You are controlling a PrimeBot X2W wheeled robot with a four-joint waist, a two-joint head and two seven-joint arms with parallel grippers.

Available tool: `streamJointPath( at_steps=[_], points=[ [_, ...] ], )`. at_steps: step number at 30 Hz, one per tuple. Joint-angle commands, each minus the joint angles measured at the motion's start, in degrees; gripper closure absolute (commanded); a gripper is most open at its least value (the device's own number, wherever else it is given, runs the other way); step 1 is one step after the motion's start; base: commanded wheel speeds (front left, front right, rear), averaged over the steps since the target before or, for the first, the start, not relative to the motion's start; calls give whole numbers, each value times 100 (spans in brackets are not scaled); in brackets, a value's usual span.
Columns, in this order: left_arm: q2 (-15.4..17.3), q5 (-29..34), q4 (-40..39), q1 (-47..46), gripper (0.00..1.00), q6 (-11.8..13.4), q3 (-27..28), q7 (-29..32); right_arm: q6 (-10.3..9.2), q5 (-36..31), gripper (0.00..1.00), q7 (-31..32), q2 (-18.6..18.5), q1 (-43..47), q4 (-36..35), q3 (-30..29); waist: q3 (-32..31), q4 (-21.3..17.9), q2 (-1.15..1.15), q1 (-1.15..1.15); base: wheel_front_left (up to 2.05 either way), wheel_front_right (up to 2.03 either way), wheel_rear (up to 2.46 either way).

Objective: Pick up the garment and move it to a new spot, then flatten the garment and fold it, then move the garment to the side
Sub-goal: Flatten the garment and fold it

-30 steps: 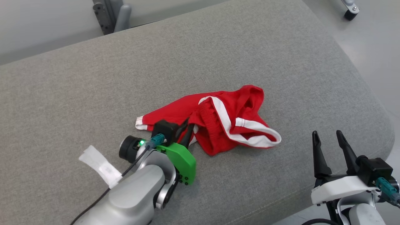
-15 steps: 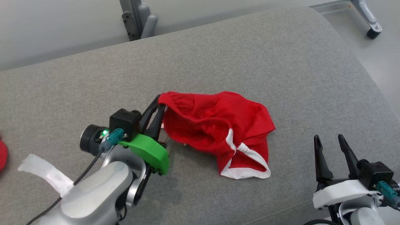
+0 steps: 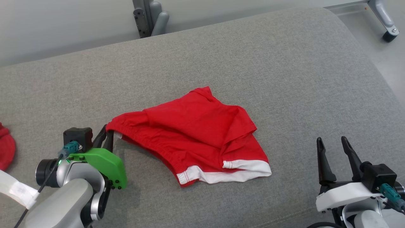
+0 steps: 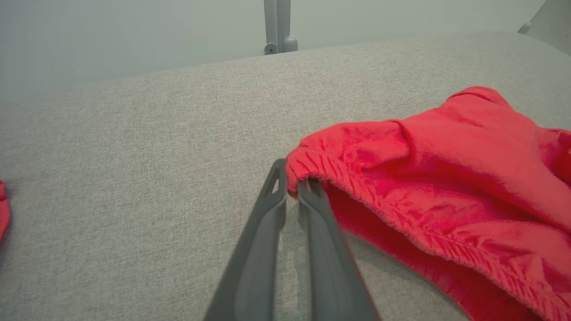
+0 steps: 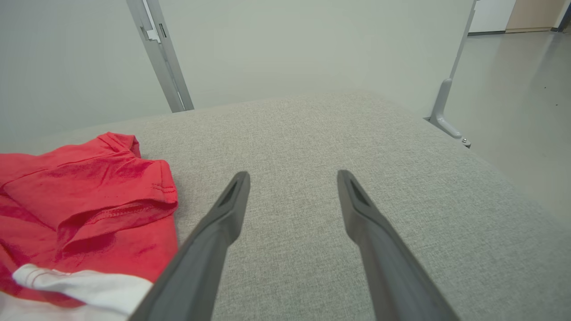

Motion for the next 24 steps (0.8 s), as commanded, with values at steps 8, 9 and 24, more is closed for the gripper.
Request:
streamJointPath(
  at_steps=[8, 9, 24],
  points=[
    [-344, -288, 556, 193, 0, -265, 250, -369, -2, -37, 0, -19, -9, 6, -35, -25, 48, 127, 0, 0, 0, 0, 0],
    [-341, -345, 549, 240, 0, -261, 298, -390, -2, -41, 0, -19, -9, 26, -41, -29, 43, 137, 0, 0, 0, 0, 0],
    [-500, 479, -944, 2087, 0, 299, 2198, -643, -2, -148, 0, -19, -7, 130, -210, -154, -38, 219, 0, 0, 0, 0, 0]
  ],
)
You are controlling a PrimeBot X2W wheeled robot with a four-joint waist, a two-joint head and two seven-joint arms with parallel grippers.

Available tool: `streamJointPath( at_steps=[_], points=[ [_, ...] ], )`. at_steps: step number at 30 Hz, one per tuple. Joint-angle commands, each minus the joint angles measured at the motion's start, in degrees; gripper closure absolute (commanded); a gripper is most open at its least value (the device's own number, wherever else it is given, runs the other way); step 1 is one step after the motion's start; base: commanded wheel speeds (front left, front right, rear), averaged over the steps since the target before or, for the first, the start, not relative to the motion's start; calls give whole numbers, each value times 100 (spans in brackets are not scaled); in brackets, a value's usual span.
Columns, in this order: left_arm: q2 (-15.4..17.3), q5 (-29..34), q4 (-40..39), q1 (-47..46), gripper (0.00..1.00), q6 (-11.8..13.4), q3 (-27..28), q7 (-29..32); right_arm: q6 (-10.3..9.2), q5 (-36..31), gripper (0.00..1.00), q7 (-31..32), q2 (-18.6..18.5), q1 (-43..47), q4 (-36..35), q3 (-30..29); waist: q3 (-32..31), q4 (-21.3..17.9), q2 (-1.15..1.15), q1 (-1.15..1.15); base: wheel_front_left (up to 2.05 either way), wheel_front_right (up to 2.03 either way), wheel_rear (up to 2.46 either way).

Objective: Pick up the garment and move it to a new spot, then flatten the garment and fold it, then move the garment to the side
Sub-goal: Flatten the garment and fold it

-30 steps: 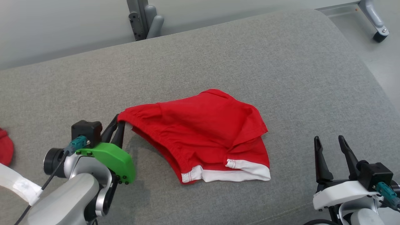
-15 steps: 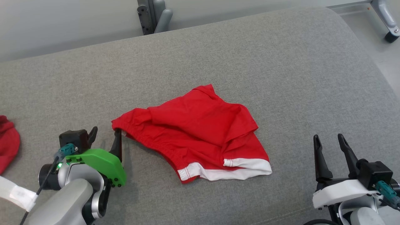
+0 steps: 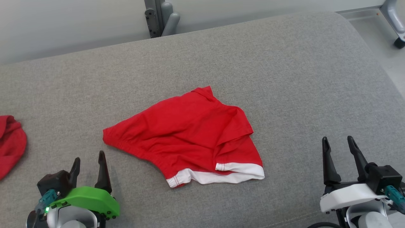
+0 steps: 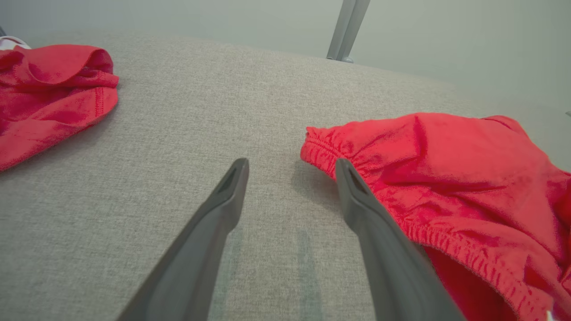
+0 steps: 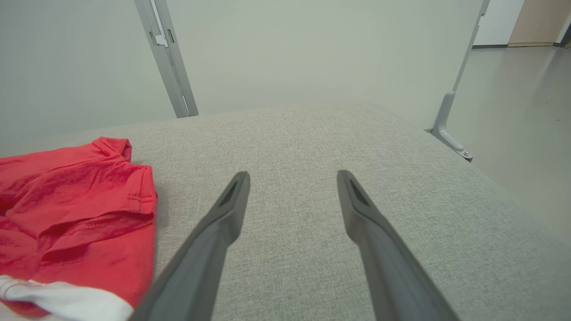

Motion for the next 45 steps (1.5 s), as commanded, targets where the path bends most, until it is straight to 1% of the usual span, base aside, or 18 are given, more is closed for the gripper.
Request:
streamJointPath(
  at_steps=[1, 4, 6, 8, 12, 15, 18, 19, 21, 22, 24, 27, 29, 32, 35, 44, 45],
  points=[
    [78, 39, 28, 5, 0, 25, 53, -20, -2, -43, 0, -17, -5, 47, -15, 21, 4, 2, 0, 0, 0, 0, 0],
    [103, -57, 123, 271, 0, 24, 9, 75, -3, -58, 0, -17, -11, 13, -3, 37, 2, -12, 0, 0, 0, 0, 0],
    [224, -54, 138, 348, 0, 83, 22, 143, -3, -67, 0, -17, -8, 17, -7, 36, -1, -26, 0, 0, 0, 0, 0],
    [200, -71, -28, 339, 0, 100, 132, 104, -2, -63, 0, -17, -7, 36, -22, 36, 21, -31, 0, 0, 0, 0, 0],
    [22, -88, -702, 250, 0, -155, 29, 92, -2, -48, 0, -17, -7, 61, -26, 42, 71, -43, 0, 0, 0, 0, 0],
    [-212, -19, -1202, 9, 0, -380, -348, 303, -3, -43, 0, -17, -8, 15, -22, 38, 115, -50, 0, 0, 0, 0, 0],
    [-555, 53, -1312, -337, 0, -634, -896, 706, -3, -29, 0, -17, -8, -83, 0, 74, 184, -77, 0, 0, 0, 0, 0],
    [-605, 230, -1227, -541, 0, -676, -1073, 819, -3, -21, 0, -18, -7, -122, 4, 98, 209, -94, 0, 0, 0, 0, 0],
    [-941, 275, -1023, -807, 0, -826, -1431, 1067, -3, 6, 0, -18, -7, -176, 24, 154, 257, -143, 0, 0, 0, 0, 0],
    [-1048, 358, -873, -935, 0, -883, -1591, 1183, -3, 30, 0, -17, -7, -208, 40, 184, 275, -188, 0, 0, 0, 0, 0],
    [-1267, 296, -537, -1104, 0, -984, -1771, 1386, -3, 90, 0, -17, -10, -243, 51, 222, 300, -282, 0, 0, 0, 0, 0],
    [-1389, 349, 84, -1287, 0, -1025, -1909, 1557, -3, 161, 0, -18, -6, -253, 75, 254, 333, -433, 0, 0, 0, 0, 0],
    [-1490, 266, 374, -1289, 0, -1047, -1917, 1598, -2, 203, 0, -17, -8, -218, 86, 243, 337, -529, 0, 0, 0, 0, 0],
    [-1487, 198, 699, -1266, 0, -1048, -1917, 1682, -2, 205, 0, -17, -7, -147, 90, 174, 345, -615, 0, 0, 0, 0, 0],
    [-1511, 119, 875, -1213, 0, -1112, -1930, 1784, -2, 222, 0, -17, -5, -134, 82, 157, 355, -661, 0, 0, 0, 0, 0],
    [-1484, 56, 1110, -1128, 0, -1195, -2015, 1853, -3, 242, 0, -17, -6, -199, 96, 158, 368, -696, 0, 0, 0, 0, 0],
    [-1483, 55, 1120, -1122, 12, -1202, -2026, 1861, -2, 236, 0, -17, -6, -205, 95, 153, 369, -688, 0, 0, 0, 0, 0]
  ],
)
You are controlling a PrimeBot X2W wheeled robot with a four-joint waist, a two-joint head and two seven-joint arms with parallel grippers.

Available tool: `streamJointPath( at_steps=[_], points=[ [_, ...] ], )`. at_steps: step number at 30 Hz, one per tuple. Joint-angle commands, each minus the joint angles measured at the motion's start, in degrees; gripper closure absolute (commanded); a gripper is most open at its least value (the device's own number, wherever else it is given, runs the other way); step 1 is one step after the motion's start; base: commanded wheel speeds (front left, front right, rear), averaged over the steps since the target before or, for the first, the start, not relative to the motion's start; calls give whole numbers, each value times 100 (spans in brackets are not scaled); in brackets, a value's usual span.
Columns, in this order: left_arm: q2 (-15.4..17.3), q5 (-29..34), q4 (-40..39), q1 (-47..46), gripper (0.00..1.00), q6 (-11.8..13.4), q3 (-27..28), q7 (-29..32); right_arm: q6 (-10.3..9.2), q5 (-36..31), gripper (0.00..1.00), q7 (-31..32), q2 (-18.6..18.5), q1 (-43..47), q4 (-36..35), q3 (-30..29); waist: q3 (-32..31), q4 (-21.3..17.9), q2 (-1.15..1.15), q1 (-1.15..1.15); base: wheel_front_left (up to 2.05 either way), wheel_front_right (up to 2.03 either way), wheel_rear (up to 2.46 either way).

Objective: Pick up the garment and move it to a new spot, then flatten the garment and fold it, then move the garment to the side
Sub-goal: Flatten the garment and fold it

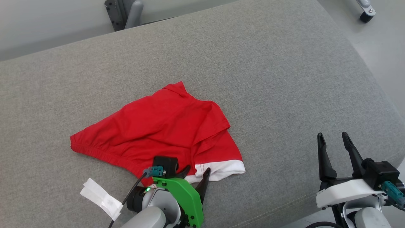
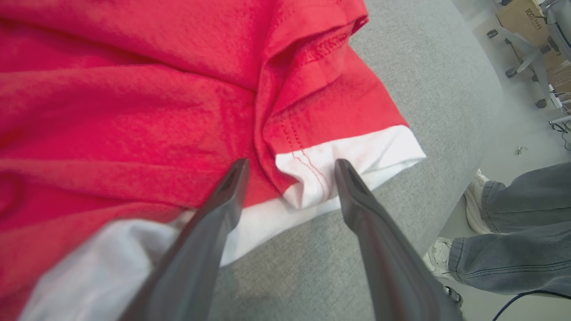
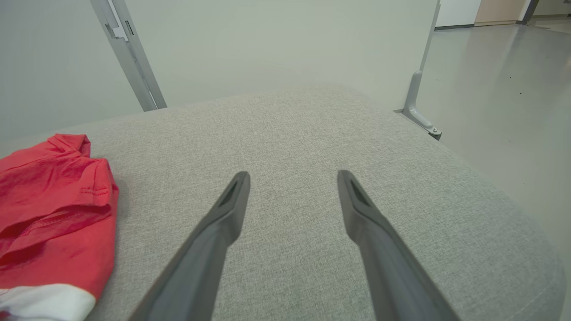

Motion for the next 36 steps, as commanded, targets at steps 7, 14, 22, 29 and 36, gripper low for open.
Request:
streamJointPath(
  at_steps=[7, 14, 22, 29, 36],
  points=[
    [30, -20, -25, 94, 100, -121, -115, 101, -2, -33, 0, -17, -7, -68, 11, -16, -23, 46, 0, 0, 0, 0, 0],
    [-59, 91, -155, -118, 100, -173, -190, 82, -2, -18, 0, -17, -8, -90, 31, 9, -40, 11, 0, 0, 0, 0, 0],
    [-44, 311, -539, -573, 100, -174, -351, 374, -2, 51, 0, -18, -7, -29, 81, 50, -69, -78, 0, 0, 0, 0, 0],
    [32, 337, -575, -673, 100, -113, -414, 543, -2, 99, 0, -17, -6, 0, 113, 67, -113, -158, 0, 0, 0, 0, 0],
    [41, 231, -387, -497, 100, -123, -436, 547, -2, 100, 0, -17, -7, 10, 129, 50, -147, -194, 0, 0, 0, 0, 0]
  ],
)
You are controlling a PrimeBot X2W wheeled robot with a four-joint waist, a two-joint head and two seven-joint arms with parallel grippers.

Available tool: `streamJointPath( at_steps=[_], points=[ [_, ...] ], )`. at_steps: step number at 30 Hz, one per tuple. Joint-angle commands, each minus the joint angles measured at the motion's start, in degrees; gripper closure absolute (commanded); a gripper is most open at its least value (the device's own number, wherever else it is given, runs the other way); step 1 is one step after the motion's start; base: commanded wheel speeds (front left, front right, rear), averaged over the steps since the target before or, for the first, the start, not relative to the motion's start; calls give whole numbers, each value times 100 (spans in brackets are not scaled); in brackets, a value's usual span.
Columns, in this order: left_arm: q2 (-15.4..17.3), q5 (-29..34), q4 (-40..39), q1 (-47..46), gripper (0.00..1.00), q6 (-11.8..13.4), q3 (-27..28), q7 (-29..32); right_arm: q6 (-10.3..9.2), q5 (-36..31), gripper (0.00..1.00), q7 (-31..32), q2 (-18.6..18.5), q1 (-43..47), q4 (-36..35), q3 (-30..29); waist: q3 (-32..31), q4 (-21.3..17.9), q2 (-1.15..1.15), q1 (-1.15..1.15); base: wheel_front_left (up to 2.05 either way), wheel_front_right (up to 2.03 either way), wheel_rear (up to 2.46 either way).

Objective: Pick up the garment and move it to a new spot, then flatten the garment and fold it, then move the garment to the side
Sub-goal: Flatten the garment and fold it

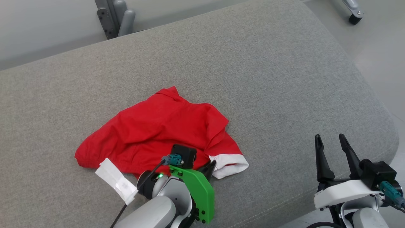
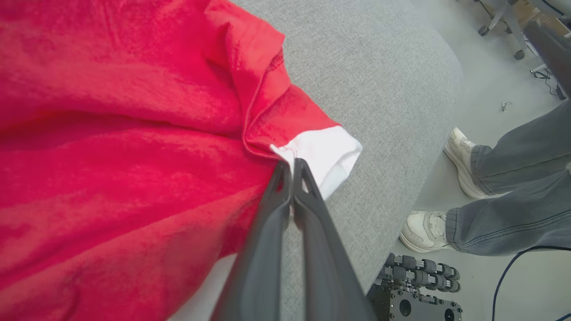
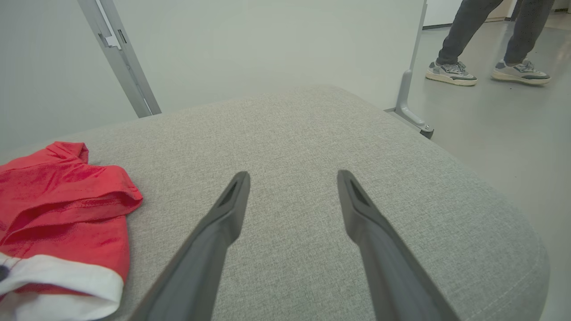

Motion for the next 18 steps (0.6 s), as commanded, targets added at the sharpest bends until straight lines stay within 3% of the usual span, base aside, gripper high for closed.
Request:
streamJointPath(
  at_steps=[1, 12, 14, 16, 18],
  points=[
    [5, -37, 18, 52, 100, -12, -6, -33, -2, 10, 0, -19, -7, 39, 2, -17, -1, 2, 0, 0, 0, 0, 0],
    [-109, -95, 202, 140, 100, -50, -12, -157, -2, -34, 0, -18, -8, 27, -24, -31, 11, 48, 0, 0, 0, 0, 0],
    [-119, -108, 220, 155, 96, -54, -17, -181, -2, -47, 0, -18, -8, 28, -26, -33, 10, 53, 0, 0, 0, 0, 0],
    [-131, -122, 234, 181, 82, -54, -16, -198, -2, -51, 0, -18, -7, 30, -25, -29, 8, 53, 0, 0, 0, 0, 0],
    [-131, -131, 254, 224, 78, -51, -26, -224, -2, -52, 0, -18, -7, 24, -26, -23, 16, 50, 0, 0, 0, 0, 0]
  ],
)
